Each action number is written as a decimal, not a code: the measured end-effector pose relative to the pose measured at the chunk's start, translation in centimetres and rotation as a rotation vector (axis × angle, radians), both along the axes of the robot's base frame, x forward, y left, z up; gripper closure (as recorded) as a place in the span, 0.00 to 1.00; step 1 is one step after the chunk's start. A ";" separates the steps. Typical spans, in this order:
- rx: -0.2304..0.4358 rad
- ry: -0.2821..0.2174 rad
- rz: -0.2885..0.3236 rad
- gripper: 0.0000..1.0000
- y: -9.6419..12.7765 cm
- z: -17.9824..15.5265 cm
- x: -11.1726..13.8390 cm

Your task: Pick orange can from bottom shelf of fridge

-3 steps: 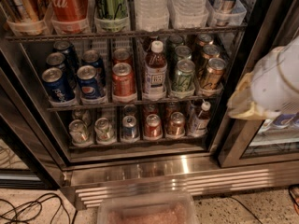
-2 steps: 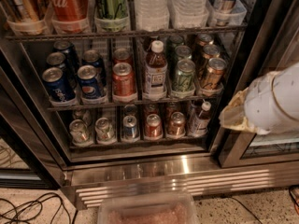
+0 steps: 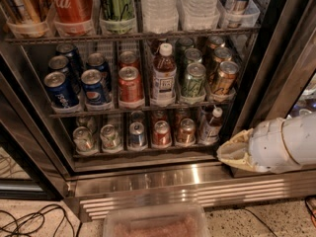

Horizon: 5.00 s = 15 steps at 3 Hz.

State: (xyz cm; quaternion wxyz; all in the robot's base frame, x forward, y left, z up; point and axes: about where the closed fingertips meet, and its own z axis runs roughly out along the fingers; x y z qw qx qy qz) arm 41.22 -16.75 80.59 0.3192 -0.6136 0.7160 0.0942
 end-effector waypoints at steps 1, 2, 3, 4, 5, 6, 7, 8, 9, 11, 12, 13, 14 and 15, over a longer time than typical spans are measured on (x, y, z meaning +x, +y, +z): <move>0.030 0.006 -0.006 1.00 0.5 0.2 0.0; 0.029 0.006 -0.006 1.00 0.5 0.2 0.0; 0.004 -0.022 -0.053 1.00 0.8 -1.0 -0.2; 0.010 -0.046 -0.128 1.00 1.6 -5.1 -1.8; 0.079 -0.106 -0.210 1.00 2.1 -8.0 -1.6; 0.228 -0.229 -0.324 1.00 1.9 -7.5 2.1; 0.326 -0.245 -0.359 1.00 2.2 -7.8 2.5; 0.328 -0.266 -0.374 1.00 2.4 -8.1 2.5; 0.329 -0.338 -0.412 1.00 2.8 -9.3 3.3; 0.352 -0.522 -0.491 1.00 3.9 -10.8 7.1; 0.374 -0.571 -0.547 1.00 3.3 -11.7 9.0; 0.379 -0.564 -0.556 1.00 3.2 -12.1 9.0; 0.379 -0.564 -0.556 1.00 3.2 -12.1 9.0; 0.420 -0.569 -0.579 1.00 3.0 -13.2 9.3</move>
Offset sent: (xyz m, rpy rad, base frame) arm 0.0003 0.0056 0.0020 0.0347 0.0079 -0.0071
